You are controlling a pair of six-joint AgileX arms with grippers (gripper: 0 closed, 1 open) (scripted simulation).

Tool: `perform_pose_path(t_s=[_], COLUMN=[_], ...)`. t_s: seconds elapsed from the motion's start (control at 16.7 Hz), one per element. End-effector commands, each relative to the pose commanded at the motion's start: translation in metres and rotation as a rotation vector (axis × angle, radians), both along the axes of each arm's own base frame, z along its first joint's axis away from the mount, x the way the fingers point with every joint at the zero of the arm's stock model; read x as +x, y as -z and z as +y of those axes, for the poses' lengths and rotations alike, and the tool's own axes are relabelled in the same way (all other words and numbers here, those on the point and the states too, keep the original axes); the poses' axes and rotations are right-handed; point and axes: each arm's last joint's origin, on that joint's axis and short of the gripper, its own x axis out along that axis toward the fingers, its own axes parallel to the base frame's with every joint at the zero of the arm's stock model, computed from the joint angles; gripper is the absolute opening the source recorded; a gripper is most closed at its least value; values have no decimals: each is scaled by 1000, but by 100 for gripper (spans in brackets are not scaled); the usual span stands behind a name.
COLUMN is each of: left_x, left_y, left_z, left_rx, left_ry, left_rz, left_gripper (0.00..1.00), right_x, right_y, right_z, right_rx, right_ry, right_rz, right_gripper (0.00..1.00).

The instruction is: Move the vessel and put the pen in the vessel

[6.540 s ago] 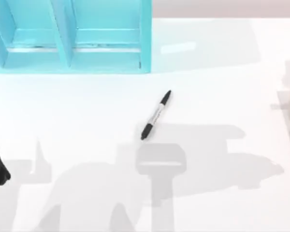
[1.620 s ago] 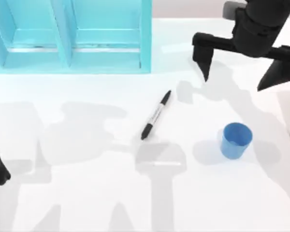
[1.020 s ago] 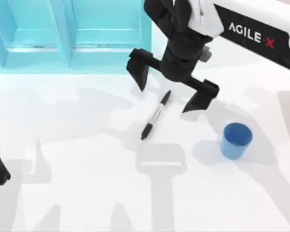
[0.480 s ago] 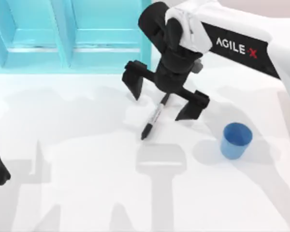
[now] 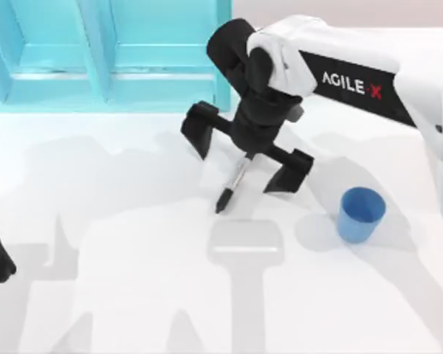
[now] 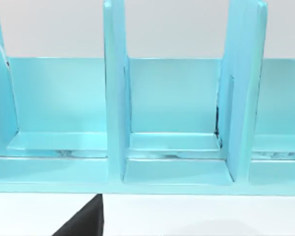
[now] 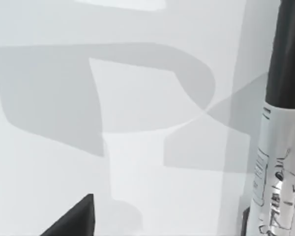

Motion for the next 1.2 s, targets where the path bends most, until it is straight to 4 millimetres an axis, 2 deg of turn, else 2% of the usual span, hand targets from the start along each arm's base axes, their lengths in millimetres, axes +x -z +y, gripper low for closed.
perform_pose_path(t_s=[0.06, 0.84, 1.2], left_x=[0, 0, 0], left_y=[0, 0, 0], left_z=[0, 0, 0], left_rx=[0, 0, 0], left_ry=[0, 0, 0], left_rz=[0, 0, 0], left_gripper=[100, 100, 100], right_x=[0, 0, 0], right_y=[0, 0, 0], right_z=[0, 0, 0], right_rx=[0, 0, 0], right_ry=[0, 0, 0], right_rz=[0, 0, 0], right_gripper=[100, 2, 0])
